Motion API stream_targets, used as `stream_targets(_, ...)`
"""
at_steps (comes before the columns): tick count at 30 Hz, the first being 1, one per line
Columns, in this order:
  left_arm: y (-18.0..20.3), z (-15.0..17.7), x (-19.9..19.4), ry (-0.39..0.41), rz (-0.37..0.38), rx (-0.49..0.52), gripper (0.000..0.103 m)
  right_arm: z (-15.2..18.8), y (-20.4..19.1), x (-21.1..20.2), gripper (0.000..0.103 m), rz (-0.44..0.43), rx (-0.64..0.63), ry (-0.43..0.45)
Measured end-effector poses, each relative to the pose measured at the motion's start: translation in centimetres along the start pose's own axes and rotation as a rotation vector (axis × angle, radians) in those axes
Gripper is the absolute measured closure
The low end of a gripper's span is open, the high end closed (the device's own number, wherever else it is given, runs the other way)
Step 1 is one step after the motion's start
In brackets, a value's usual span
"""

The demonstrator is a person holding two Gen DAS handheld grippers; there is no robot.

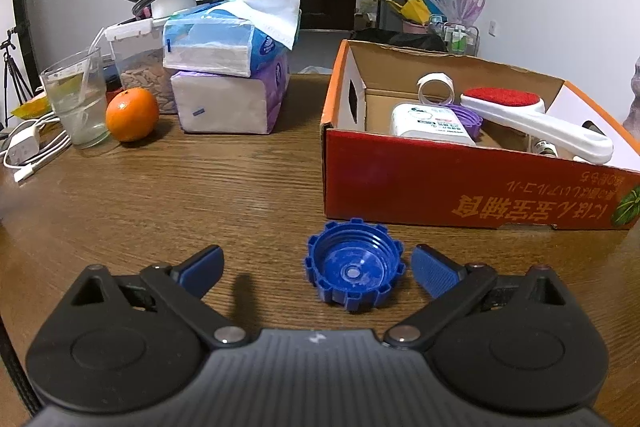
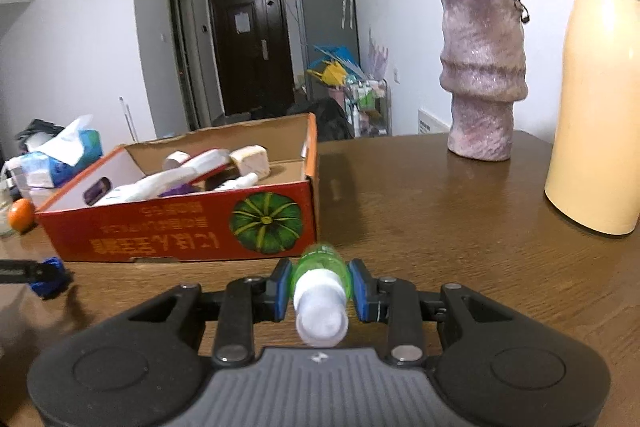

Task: Organize rigid objects
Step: 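Close the left tool on the blue bottle cap while the right tool holds the green bottle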

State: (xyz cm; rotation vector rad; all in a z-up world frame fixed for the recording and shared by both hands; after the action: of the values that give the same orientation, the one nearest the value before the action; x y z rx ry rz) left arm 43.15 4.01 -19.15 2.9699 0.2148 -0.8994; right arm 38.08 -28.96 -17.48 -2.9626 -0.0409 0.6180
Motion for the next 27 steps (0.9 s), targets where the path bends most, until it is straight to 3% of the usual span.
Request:
stream_targets(5, 0.6, 0.2, 0.3, -0.02, 0.034, 0.01, 0.03, -0.1, -0.8, -1.8, 0.073, -0.014, -0.006, 0.034)
stream_targets(7, 0.8, 0.5, 0.4, -0.033, 0.048, 0.013, 0.049, 0.0, -1.0, -2.2, 0.073, -0.018, -0.003, 0.038)
stream_targets(27, 1.4, -0.7, -2.8, 0.066, 0.053, 0.026, 0.049, -0.9, -3.0, -5.5, 0.073, -0.057, 0.032, 0.106)
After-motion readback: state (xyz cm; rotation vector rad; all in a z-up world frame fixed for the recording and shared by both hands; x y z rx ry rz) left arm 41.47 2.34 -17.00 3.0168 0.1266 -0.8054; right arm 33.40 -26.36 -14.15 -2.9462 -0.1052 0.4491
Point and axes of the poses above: each gripper's, at about its wrist camera, not at the fingertips, and x roughly the way its jaws point, y to its right, z to its underside, the point moved 10 cm from there along x, roughly the way its jaws point, and after that the axes turned 6 degrees about y, right-handed, at the moved point
